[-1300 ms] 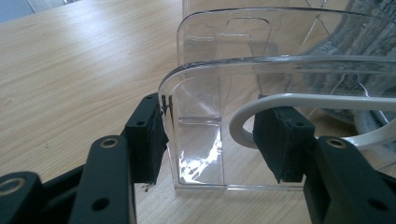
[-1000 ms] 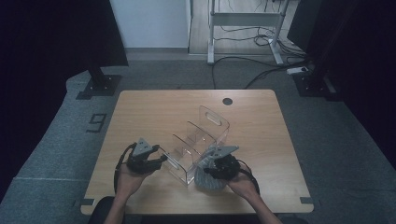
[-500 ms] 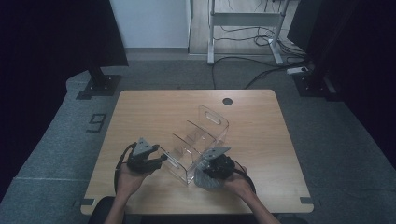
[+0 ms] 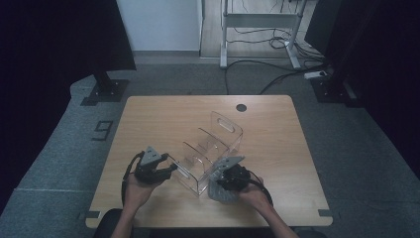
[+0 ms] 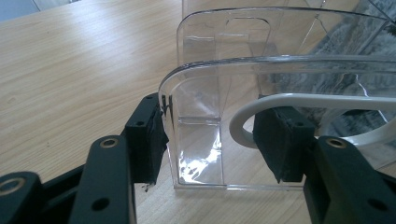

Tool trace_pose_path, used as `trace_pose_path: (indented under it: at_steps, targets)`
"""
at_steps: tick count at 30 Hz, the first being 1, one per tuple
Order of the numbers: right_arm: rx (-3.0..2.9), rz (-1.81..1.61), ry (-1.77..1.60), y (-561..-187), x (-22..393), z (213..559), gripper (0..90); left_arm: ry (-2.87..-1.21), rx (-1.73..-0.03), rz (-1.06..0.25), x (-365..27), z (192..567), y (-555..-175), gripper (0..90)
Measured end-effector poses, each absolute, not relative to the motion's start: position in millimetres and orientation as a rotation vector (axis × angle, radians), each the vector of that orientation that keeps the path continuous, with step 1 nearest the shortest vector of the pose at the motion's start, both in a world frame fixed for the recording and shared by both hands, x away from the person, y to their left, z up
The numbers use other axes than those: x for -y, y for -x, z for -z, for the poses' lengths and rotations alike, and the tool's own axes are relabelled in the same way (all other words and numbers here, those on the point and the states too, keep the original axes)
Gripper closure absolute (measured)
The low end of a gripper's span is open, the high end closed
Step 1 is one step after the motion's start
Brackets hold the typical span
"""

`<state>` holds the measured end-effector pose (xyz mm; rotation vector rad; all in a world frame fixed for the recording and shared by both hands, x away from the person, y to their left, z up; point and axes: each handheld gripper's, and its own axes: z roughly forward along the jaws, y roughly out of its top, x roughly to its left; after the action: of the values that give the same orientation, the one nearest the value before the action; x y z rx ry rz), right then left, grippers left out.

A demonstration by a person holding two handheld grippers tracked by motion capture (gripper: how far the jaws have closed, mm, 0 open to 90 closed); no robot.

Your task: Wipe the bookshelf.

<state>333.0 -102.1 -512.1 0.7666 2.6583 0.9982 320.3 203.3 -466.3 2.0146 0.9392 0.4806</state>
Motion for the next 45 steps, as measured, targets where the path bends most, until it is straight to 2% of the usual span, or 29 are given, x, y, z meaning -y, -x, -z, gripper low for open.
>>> trace_pose_path:
  at_steps: [14,23,30,45]
  targets:
    - [-2.606,-1.058,-0.835,-319,143,496,67.2,-2.01,-0.934,-0.479,-204,467,-321,44.7]
    - [-2.619,-1.128,-0.828,-301,149,490,66.9,-2.008,-0.936,-0.48,-204,467,-321,44.6]
    - [-2.659,-1.188,-0.783,-290,137,489,66.8,-2.009,-0.94,-0.484,-203,467,-320,44.6]
    - [-2.717,-1.239,-0.663,-281,75,491,67.7,-2.02,-0.96,-0.486,-199,465,-318,44.4]
